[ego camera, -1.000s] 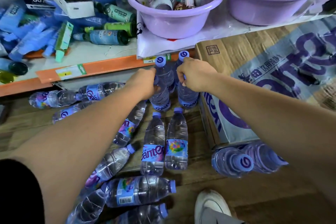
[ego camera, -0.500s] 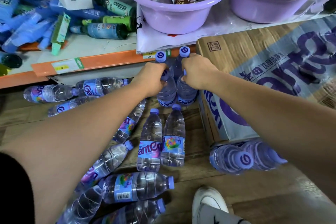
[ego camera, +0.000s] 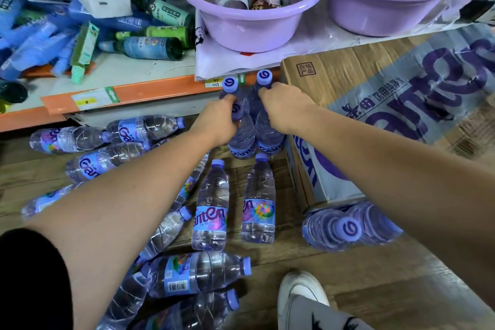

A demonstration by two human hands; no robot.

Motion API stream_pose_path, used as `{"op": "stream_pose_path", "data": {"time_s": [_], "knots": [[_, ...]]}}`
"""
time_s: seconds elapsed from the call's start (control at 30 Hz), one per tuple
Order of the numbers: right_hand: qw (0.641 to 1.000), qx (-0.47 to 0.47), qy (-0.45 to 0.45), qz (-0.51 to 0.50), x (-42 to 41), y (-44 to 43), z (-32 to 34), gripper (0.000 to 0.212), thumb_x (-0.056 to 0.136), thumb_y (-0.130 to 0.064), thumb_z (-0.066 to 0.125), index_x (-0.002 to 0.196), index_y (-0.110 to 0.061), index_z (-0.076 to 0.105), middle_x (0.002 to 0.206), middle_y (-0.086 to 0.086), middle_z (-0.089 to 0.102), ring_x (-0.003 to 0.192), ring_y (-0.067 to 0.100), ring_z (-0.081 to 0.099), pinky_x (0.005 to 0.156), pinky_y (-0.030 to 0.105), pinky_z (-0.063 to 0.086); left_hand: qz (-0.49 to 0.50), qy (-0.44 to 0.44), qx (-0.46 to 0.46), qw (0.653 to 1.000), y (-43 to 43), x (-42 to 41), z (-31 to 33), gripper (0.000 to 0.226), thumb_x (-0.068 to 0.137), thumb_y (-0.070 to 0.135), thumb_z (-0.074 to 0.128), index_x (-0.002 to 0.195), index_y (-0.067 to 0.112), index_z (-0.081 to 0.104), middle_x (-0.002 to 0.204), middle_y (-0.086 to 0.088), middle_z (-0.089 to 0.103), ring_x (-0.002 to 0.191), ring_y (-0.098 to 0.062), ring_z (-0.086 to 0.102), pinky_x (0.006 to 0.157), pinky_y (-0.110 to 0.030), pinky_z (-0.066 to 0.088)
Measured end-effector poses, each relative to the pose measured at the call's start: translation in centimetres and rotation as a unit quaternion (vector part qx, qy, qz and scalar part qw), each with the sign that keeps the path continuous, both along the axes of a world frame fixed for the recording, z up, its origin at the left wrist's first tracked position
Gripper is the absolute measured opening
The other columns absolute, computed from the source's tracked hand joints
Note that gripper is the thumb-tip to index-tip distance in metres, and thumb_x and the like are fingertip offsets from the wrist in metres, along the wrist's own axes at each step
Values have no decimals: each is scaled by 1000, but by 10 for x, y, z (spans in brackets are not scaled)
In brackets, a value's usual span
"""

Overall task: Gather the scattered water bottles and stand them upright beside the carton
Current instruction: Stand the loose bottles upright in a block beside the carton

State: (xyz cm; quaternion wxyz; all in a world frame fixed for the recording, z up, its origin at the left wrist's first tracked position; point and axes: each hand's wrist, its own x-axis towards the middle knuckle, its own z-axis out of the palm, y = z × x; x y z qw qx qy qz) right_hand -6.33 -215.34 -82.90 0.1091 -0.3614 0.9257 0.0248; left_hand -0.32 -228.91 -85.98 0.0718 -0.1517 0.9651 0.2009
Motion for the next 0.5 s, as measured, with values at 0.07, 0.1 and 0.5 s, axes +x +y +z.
{"op": "stream_pose_path", "data": {"time_s": [0.07,0.1,0.5], "knots": [[1000,-4,-2,-8,3,0,2,41,88,0,50,128,-3,45,127,21,47,114,39,51,82,42,48,20,-5,29,999,-1,2,0,59,84,20,66,136,10,40,129,-19,57,117,-38,54,92,-36,45],[1000,-6,1,-12,5,1,3,43,88,0,50,130,-4,43,130,21,44,117,38,48,82,42,48,29,-7,43,999,-2,4,1,65,83,22,68,139,10,37,130,-19,57,118,-37,54,92,-35,45],[998,-3,-50,23,47,-10,-22,25,86,-3,53,109,-6,61,111,14,62,101,33,60,66,33,43,69,-188,12,980,-26,51,-28,53,90,34,58,133,5,44,131,-16,56,119,-34,53,92,-35,45]]}}
